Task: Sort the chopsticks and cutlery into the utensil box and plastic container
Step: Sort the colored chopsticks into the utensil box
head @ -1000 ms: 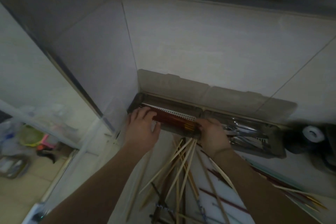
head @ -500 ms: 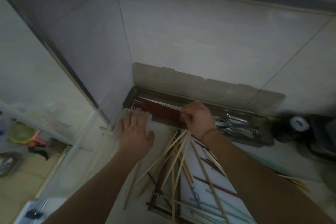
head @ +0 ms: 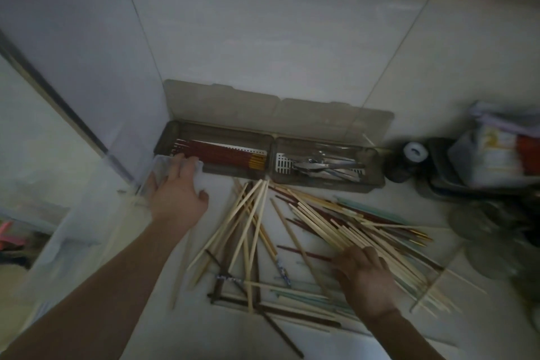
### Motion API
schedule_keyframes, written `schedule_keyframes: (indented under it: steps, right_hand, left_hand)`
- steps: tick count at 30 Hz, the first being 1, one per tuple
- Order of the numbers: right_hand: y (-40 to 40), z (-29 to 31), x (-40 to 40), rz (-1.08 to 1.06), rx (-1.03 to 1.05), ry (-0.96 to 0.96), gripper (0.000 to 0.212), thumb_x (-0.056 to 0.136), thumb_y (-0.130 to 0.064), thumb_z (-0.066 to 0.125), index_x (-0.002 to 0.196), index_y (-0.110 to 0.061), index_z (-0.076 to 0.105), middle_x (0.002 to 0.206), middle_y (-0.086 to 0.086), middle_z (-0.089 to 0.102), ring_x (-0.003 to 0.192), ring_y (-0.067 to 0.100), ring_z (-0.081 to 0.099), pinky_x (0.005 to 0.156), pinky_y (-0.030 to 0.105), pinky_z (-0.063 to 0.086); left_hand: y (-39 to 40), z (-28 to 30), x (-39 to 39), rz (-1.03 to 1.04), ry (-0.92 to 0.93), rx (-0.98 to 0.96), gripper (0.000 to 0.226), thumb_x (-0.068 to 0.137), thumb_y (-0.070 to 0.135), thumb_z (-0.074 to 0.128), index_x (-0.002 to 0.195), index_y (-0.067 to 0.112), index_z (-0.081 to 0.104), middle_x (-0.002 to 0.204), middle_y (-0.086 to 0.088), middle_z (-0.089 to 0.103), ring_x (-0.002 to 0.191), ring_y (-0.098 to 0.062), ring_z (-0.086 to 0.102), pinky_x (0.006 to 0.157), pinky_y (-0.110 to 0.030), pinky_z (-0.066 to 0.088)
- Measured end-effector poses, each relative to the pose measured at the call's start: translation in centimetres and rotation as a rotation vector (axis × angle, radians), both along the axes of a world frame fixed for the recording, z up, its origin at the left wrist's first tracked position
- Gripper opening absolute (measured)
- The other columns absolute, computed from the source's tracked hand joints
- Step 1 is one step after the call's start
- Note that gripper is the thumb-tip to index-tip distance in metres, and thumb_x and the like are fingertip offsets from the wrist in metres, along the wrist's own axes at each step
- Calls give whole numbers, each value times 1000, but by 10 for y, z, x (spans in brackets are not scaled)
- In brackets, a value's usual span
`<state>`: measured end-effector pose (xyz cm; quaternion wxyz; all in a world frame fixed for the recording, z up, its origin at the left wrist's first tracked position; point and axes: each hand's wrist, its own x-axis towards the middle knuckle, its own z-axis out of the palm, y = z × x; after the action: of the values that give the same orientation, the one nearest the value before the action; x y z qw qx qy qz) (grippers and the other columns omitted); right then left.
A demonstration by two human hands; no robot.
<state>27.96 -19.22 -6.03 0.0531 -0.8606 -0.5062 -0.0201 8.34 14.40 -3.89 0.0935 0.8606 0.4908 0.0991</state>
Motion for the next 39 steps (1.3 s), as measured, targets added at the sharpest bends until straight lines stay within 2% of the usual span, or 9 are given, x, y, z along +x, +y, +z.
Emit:
schedule_keyframes:
  steps: [2, 6, 14, 21, 24, 28, 32, 36, 39]
  right_hand:
    - [0, 0, -3, -68, 22, -10, 23, 73, -42, 45, 84, -28, 60, 84, -3, 60, 80, 27, 50, 55, 33, 43]
    - [-1, 0, -3, -134, -61, -45, 30, 75, -42, 42, 77, -25, 67, 87, 3, 59, 77, 30, 50, 56, 36, 44]
    - [8, 4, -23, 75, -175, -164, 20, 72, -21, 46, 81, -20, 64, 94, 7, 57, 81, 31, 49, 62, 42, 44]
    - [11, 8, -13, 237, -152, -225, 24, 70, -24, 41, 78, -19, 62, 71, 4, 58, 73, 29, 48, 61, 41, 35]
    - [10, 22, -5, 269, -138, -187, 22, 74, -32, 40, 78, -24, 60, 61, -3, 58, 68, 25, 51, 56, 38, 41]
    - [0, 45, 29, 251, -83, -156, 20, 70, -28, 43, 75, -30, 63, 77, -7, 58, 79, 23, 53, 63, 37, 44]
    - [-6, 59, 57, 131, -73, -121, 22, 73, -21, 46, 76, -25, 67, 80, -2, 65, 75, 27, 61, 63, 38, 51]
    - [-20, 21, 38, 219, -77, -50, 34, 91, -42, 40, 90, -27, 70, 94, -3, 67, 83, 23, 64, 66, 33, 53]
    - [-28, 2, 32, 156, -101, 0, 35, 90, -47, 43, 94, -27, 71, 99, -5, 65, 92, 25, 56, 68, 37, 49]
  left_hand:
    - [0, 0, 0, -1, 10, 5, 75, 76, 32, 68, 144, 25, 35, 154, -4, 30, 139, -31, 34, 115, -50, 18]
    - [0, 2, 0, 3, 43, -6, 77, 78, 34, 66, 146, 27, 31, 157, -2, 26, 142, -30, 28, 116, -48, 16]
    - [0, 5, 1, 13, 55, -36, 78, 78, 34, 64, 146, 29, 27, 157, 0, 22, 141, -30, 29, 117, -48, 13]
    - [2, 4, 1, 21, 53, -36, 78, 78, 36, 64, 146, 31, 25, 158, 0, 20, 140, -31, 31, 117, -48, 12]
    - [3, 3, 2, 29, 59, -23, 77, 78, 38, 64, 145, 32, 25, 157, 1, 21, 139, -29, 32, 117, -49, 13]
    - [5, 1, 1, 32, 57, -28, 77, 78, 39, 64, 144, 34, 24, 157, 2, 19, 138, -30, 34, 118, -50, 13]
    - [6, 1, 2, 41, 58, -34, 77, 77, 38, 64, 144, 33, 25, 156, 0, 21, 135, -31, 39, 117, -51, 14]
    - [8, -1, 0, 23, 42, -25, 77, 76, 37, 65, 142, 32, 26, 155, -2, 22, 138, -32, 34, 117, -52, 14]
    - [8, 0, 1, 31, 24, -33, 77, 76, 36, 66, 142, 32, 26, 156, -2, 22, 139, -33, 33, 117, -51, 12]
